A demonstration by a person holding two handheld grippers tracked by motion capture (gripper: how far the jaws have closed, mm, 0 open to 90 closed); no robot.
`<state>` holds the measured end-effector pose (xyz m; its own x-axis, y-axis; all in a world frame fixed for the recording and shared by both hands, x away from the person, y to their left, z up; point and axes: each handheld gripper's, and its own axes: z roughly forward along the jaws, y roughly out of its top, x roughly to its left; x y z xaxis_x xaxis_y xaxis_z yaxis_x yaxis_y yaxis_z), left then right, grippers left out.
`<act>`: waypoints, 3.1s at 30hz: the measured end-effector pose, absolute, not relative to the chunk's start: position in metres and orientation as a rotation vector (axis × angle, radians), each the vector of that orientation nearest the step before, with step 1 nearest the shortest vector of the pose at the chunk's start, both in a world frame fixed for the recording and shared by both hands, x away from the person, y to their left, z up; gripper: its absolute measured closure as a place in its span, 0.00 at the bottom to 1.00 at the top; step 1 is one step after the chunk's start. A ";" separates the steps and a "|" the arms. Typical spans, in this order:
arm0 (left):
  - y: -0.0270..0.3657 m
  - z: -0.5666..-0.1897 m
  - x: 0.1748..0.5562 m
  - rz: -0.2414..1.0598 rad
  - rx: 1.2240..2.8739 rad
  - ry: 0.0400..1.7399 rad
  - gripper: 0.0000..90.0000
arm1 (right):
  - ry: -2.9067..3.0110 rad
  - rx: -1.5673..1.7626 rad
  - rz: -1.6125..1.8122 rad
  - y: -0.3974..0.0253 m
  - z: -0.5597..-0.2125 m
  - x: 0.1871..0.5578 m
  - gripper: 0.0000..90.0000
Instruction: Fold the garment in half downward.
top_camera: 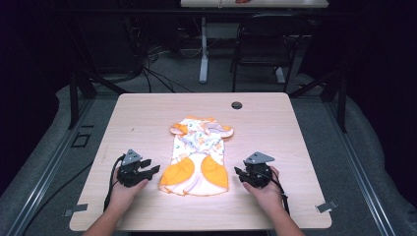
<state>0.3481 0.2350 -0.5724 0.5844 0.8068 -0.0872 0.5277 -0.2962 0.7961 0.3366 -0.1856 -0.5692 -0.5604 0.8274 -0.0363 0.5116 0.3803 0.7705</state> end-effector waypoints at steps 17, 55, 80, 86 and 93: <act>0.206 -0.566 0.340 0.340 2.033 0.911 0.95 | 2.327 1.003 1.136 -0.158 -0.559 0.330 0.95; 0.190 -0.579 0.312 0.253 2.208 0.841 1.00 | 2.562 0.818 0.957 -0.134 -0.574 0.316 1.00; 0.168 -0.554 0.393 0.266 2.168 0.864 1.00 | 2.565 0.931 0.990 -0.108 -0.545 0.387 1.00; 0.155 -0.567 0.422 0.273 2.205 0.877 1.00 | 2.532 0.983 0.963 -0.100 -0.550 0.419 1.00; 0.151 -0.575 0.422 0.253 2.227 0.895 1.00 | 2.580 0.978 0.878 -0.096 -0.567 0.430 1.00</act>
<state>0.4222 0.1512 -0.5753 0.7406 0.6675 -0.0778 0.5279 -0.5063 0.6819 0.4303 -0.0956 -0.5671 -0.7452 0.6667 -0.0157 0.5189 0.5944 0.6144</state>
